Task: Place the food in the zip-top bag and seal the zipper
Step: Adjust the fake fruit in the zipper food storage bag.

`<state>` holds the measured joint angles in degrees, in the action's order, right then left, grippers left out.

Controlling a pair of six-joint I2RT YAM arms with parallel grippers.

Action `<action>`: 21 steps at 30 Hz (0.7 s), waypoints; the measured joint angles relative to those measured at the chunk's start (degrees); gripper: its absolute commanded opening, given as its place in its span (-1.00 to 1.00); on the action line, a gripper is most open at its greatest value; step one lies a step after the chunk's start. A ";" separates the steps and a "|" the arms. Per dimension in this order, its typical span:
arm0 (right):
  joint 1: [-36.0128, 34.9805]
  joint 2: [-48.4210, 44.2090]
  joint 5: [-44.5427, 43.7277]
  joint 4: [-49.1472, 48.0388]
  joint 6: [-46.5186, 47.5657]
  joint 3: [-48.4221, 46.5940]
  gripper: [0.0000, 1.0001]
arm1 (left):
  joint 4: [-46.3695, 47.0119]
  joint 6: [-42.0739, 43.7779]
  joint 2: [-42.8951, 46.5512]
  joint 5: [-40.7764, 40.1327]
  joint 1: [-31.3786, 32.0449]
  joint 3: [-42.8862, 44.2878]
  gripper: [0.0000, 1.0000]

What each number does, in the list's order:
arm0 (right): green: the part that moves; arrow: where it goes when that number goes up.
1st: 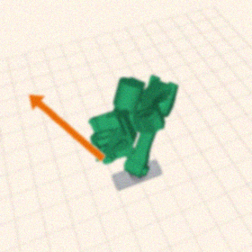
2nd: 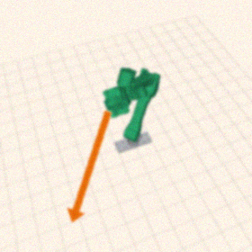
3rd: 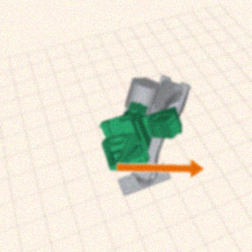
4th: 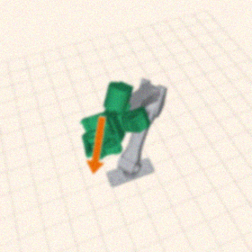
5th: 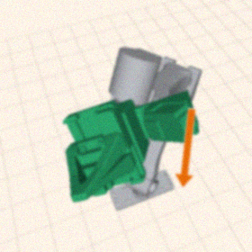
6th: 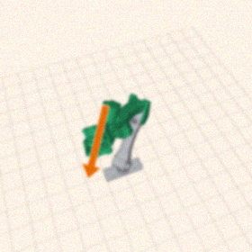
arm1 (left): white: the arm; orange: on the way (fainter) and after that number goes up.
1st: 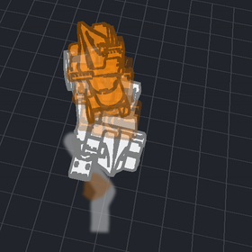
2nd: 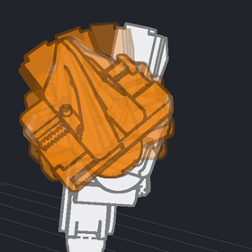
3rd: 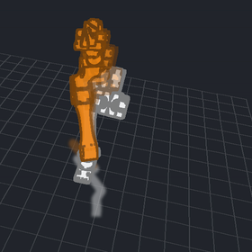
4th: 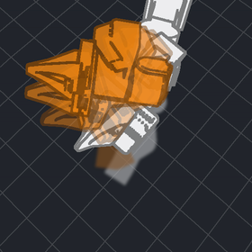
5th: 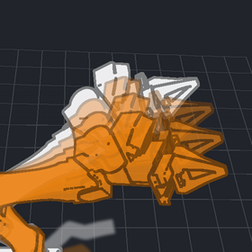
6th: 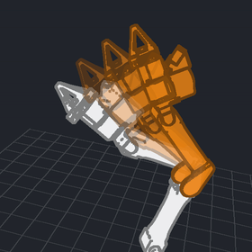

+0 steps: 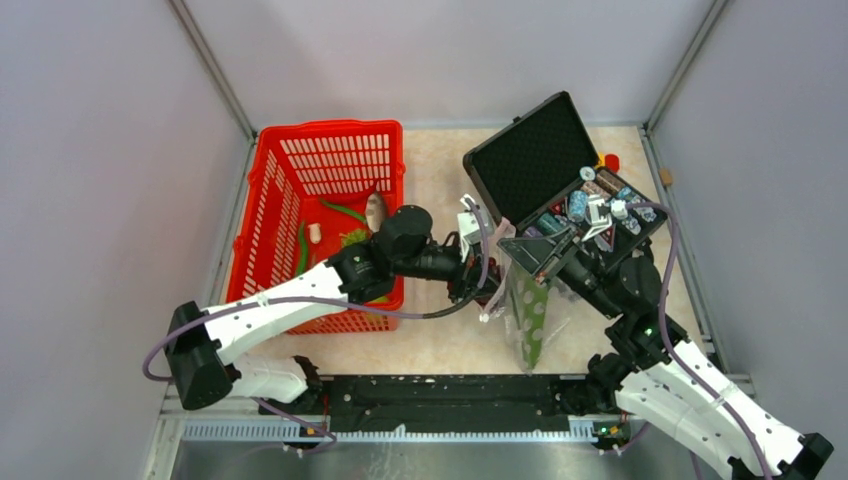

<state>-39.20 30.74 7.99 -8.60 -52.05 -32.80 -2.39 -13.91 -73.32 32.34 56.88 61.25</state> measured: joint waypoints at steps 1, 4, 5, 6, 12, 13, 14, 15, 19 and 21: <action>0.00 0.00 0.00 0.07 0.13 0.00 -1.00 | -0.61 1.07 -0.15 1.01 0.46 0.24 -1.00; 0.00 0.00 0.04 0.13 0.61 0.00 -1.00 | -3.06 4.81 -1.60 1.70 2.62 1.73 -1.00; 0.00 0.00 0.02 0.15 0.72 0.00 -1.00 | -3.48 5.81 -2.23 1.36 3.50 2.08 -1.00; 0.00 0.00 0.02 0.20 0.90 0.00 -1.00 | -3.69 6.71 -2.80 0.74 4.28 2.16 -1.00; 0.00 -0.07 -0.02 1.03 1.09 0.00 -1.00 | -4.07 9.33 -3.96 -5.92 6.19 0.70 -0.70; 0.00 -0.09 -0.20 1.14 1.11 0.00 -1.00 | -4.02 9.51 -3.96 -7.06 6.19 0.35 -0.60; 0.00 -0.11 -0.26 1.27 1.16 0.00 -1.00 | -4.17 9.53 -3.96 -8.55 6.19 0.13 -0.52; 0.00 -0.15 -0.26 1.40 1.31 0.00 -1.00 | -4.46 9.44 -3.96 -11.02 6.19 0.11 -0.46; 0.00 0.15 1.07 3.08 2.08 -1.25 -1.00 | -5.77 9.14 -3.87 -19.32 6.27 0.26 -0.18; 0.00 0.63 1.79 4.39 2.62 -2.58 -1.00 | -6.10 8.92 -3.32 -23.02 6.19 0.26 0.10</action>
<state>-39.20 31.38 9.78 -4.21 -49.43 -35.38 -8.49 -4.99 -76.64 9.32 63.07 61.52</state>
